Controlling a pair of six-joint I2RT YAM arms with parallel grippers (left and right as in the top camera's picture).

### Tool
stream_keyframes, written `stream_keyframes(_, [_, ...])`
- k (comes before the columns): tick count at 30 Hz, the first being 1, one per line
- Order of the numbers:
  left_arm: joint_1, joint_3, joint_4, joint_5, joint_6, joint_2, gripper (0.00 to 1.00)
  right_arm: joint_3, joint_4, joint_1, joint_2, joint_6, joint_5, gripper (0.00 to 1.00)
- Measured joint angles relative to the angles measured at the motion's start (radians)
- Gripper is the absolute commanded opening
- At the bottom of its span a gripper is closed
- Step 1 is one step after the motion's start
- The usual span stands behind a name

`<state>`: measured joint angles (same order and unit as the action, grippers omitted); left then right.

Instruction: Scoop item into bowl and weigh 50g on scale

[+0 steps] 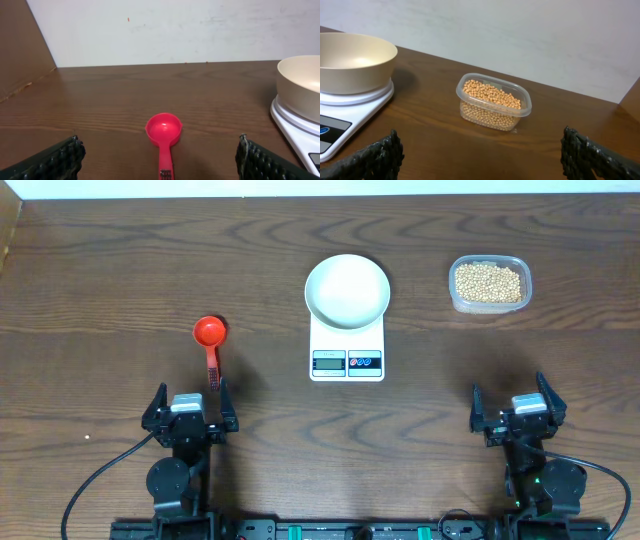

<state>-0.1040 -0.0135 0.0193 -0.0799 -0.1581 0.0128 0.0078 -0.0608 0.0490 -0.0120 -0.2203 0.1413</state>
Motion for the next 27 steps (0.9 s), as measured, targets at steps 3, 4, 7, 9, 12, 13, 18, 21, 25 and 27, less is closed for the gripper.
stream_keyframes(3, [0.000, 0.000, 0.000, 0.000, 0.000, 0.000, 0.98, 0.000, 0.000, 0.000, 0.000, 0.000, 0.000, 0.99])
stream_keyframes(4, [0.000, 0.000, 0.000, 0.000, 0.000, 0.000, 0.98, 0.000, 0.000, 0.000, 0.000, 0.000, 0.000, 0.99])
stream_keyframes(7, [0.000, 0.000, 0.000, 0.000, 0.000, 0.000, 0.98, 0.000, 0.000, 0.000, 0.000, 0.000, 0.000, 0.99])
stream_keyframes(9, [0.000, 0.000, 0.000, 0.000, 0.000, 0.000, 0.98, 0.000, 0.000, 0.000, 0.000, 0.000, 0.000, 0.99])
stream_keyframes(12, [0.000, 0.000, -0.002, 0.000, 0.000, 0.000, 0.99, 0.000, 0.000, 0.000, 0.000, 0.000, 0.000, 0.99])
stream_keyframes(13, [0.000, 0.000, -0.003, -0.001, 0.000, 0.000, 0.99, 0.000, 0.000, 0.000, 0.000, 0.000, 0.000, 0.99])
stream_keyframes(18, [0.000, 0.000, -0.005, -0.005, 0.000, 0.000, 0.99, 0.000, 0.000, 0.000, 0.000, 0.000, 0.000, 0.99])
stream_keyframes(21, [0.000, -0.016, 0.015, -0.024, 0.000, 0.019, 0.99, 0.000, 0.000, 0.000, 0.000, 0.000, 0.000, 0.99])
stream_keyframes(25, [0.000, -0.055, 0.026, -0.060, 0.000, 0.100, 0.99, 0.000, 0.000, 0.000, 0.000, 0.000, 0.000, 0.99])
stream_keyframes(27, [0.000, -0.099, 0.028, -0.076, 0.000, 0.166, 0.99, 0.000, 0.000, 0.000, 0.000, 0.000, 0.000, 0.99])
